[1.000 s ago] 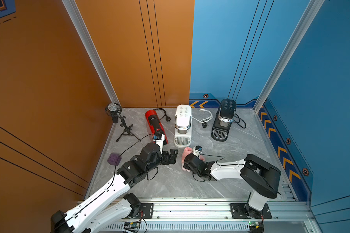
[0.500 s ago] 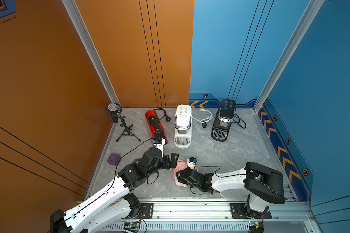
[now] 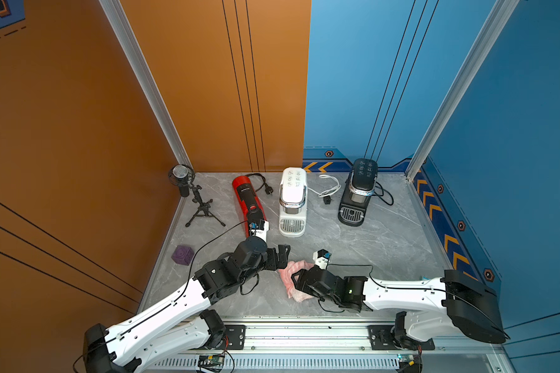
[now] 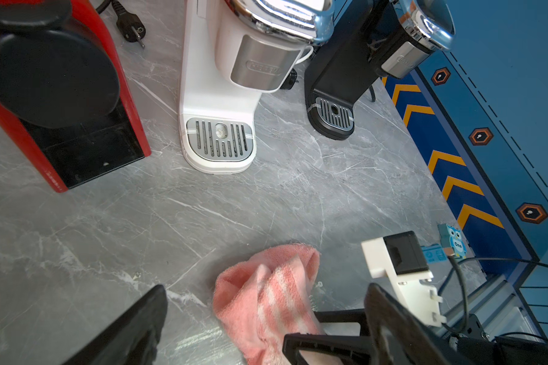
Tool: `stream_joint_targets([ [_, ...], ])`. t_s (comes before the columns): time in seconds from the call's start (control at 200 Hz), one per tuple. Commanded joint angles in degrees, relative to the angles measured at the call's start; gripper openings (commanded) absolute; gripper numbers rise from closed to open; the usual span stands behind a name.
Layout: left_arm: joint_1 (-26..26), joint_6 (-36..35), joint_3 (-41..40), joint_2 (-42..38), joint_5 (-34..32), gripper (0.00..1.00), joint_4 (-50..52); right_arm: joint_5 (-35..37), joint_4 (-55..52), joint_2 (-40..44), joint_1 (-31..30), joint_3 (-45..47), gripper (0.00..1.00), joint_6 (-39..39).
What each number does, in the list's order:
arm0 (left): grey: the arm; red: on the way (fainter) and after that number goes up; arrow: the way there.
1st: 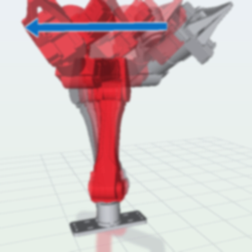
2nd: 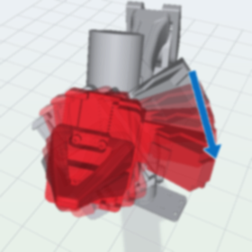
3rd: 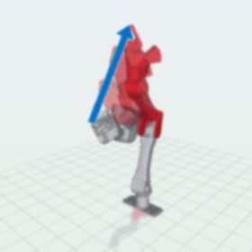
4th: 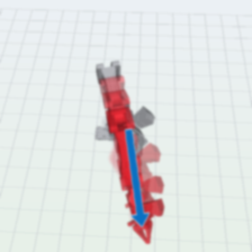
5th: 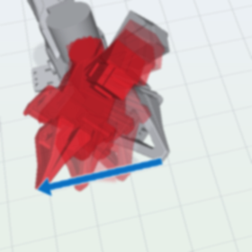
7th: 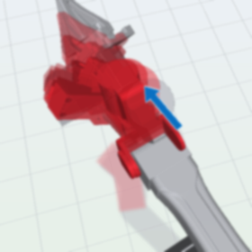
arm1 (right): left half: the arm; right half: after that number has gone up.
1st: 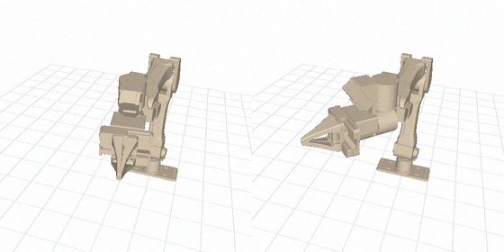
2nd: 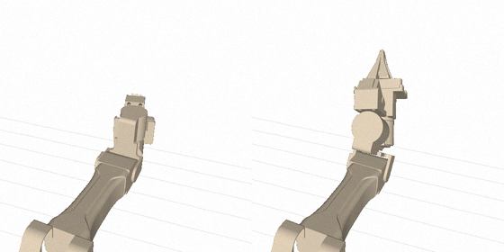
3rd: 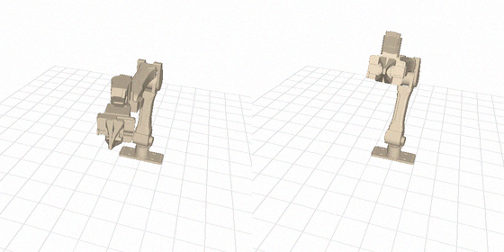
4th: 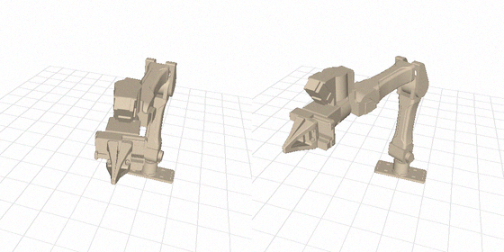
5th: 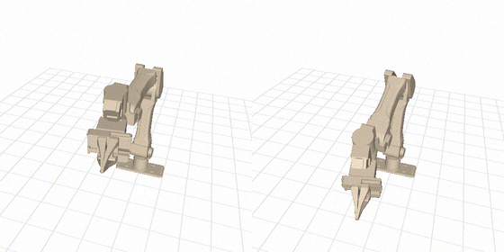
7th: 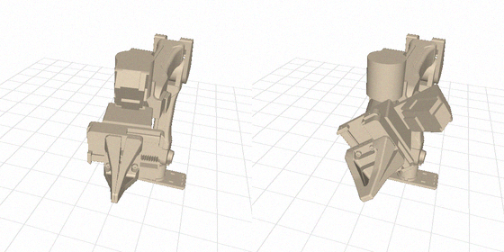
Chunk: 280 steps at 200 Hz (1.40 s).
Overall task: Wipe the surface of a coffee machine
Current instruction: Place the cleaning item at the center of the board, then move the coffee machine to the center of the board.
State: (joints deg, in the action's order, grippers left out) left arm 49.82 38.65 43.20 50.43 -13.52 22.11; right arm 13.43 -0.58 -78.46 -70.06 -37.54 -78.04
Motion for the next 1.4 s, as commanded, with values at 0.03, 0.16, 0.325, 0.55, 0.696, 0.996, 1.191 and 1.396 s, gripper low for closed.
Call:
stream_joint_targets([
  [0.03, 1.16, -0.26, 1.70, 1.27, -1.82, 0.98, 0.42, 5.88, -12.42, 4.70, 0.61, 0.62, 0.67, -0.37],
  [0.16, 2.46, -0.74, 3.43, 3.49, -1.57, 0.97, 0.39, 9.22, -17.43, 10.66, 1.71, 0.78, 0.67, 3.09],
  [0.325, 4.66, -4.45, 10.99, 11.21, -0.45, 0.96, 0.39, 9.10, -28.89, 20.23, 9.40, -4.23, 0.66, 14.14],
  [0.55, 2.72, -10.13, 29.66, 26.35, 7.98, 0.98, 0.48, 4.01, -38.91, 31.18, 29.17, -11.72, 0.71, 27.25],
  [0.696, -1.21, -10.98, 42.41, 37.31, 16.93, 1.00, 0.52, -9.16, -38.62, 28.99, 47.61, -16.95, 0.74, 33.03],
  [0.996, -7.76, -8.28, 65.51, 57.63, 32.40, 0.99, 0.61, -30.40, -31.59, 14.76, 70.18, -26.61, 0.80, 39.28],
  [1.191, -7.91, -8.38, 78.79, 69.04, 35.41, 0.99, 0.57, -37.94, -24.67, 4.49, 73.61, -32.01, 0.84, 41.57],
  [1.396, -8.34, -7.80, 86.72, 76.97, 29.87, 0.99, 0.50, -38.05, -20.02, -2.65, 75.27, -35.70, 0.85, 38.02],
])
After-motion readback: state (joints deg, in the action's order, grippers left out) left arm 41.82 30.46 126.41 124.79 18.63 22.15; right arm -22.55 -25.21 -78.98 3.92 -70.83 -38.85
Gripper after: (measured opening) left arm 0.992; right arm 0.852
